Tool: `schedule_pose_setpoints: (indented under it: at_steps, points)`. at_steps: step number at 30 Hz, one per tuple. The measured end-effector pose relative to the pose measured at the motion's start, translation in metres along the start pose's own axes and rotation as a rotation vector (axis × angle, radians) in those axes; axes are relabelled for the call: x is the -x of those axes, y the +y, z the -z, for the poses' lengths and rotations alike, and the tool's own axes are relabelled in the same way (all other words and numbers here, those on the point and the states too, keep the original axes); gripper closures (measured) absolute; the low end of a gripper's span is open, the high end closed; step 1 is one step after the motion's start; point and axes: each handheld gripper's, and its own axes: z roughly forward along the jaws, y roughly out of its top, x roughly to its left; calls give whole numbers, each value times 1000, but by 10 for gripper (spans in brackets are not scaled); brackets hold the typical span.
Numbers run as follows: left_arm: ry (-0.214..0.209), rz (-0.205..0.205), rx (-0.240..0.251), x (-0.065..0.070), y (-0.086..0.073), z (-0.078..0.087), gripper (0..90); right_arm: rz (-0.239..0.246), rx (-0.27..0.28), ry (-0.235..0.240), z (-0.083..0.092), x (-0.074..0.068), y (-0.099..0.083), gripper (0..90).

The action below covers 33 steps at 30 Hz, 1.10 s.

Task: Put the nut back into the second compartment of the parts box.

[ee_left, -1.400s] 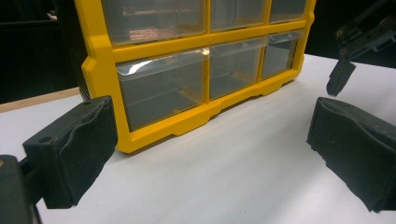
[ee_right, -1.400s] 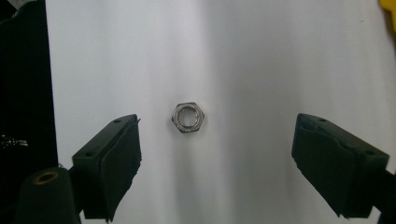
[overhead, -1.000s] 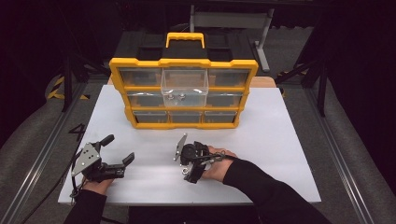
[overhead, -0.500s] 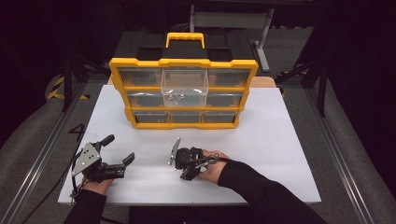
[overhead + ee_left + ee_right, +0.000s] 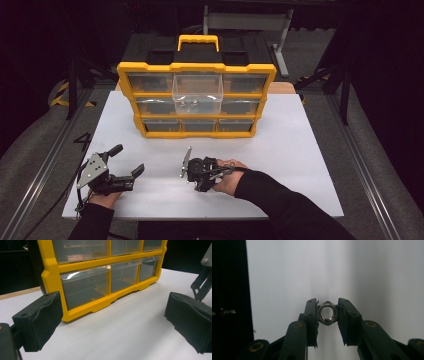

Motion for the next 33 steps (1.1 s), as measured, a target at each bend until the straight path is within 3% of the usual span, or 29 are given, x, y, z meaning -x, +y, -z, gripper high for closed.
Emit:
schedule_pose_setpoints:
  at_steps: [7, 10, 11, 12, 15, 33]
  points:
    - [1, -1, -1, 0, 0, 0, 25, 19, 9, -11, 34, -2, 3, 699]
    - [1, 0, -1, 0, 0, 0, 25, 26, 9, -11, 38, -1, 3, 699]
    - [1, 0, -1, 0, 0, 0, 25, 38, 16, -16, 52, -2, 4, 700]
    - [1, 0, -1, 0, 0, 0, 25, 38, 16, -16, 52, -2, 4, 700]
    - [1, 0, 0, 0, 0, 0, 25, 44, 19, -19, 74, -2, 7, 699]
    - [2, 1, 1, 0, 0, 0, 25, 65, 49, -65, 157, 2, 22, 700]
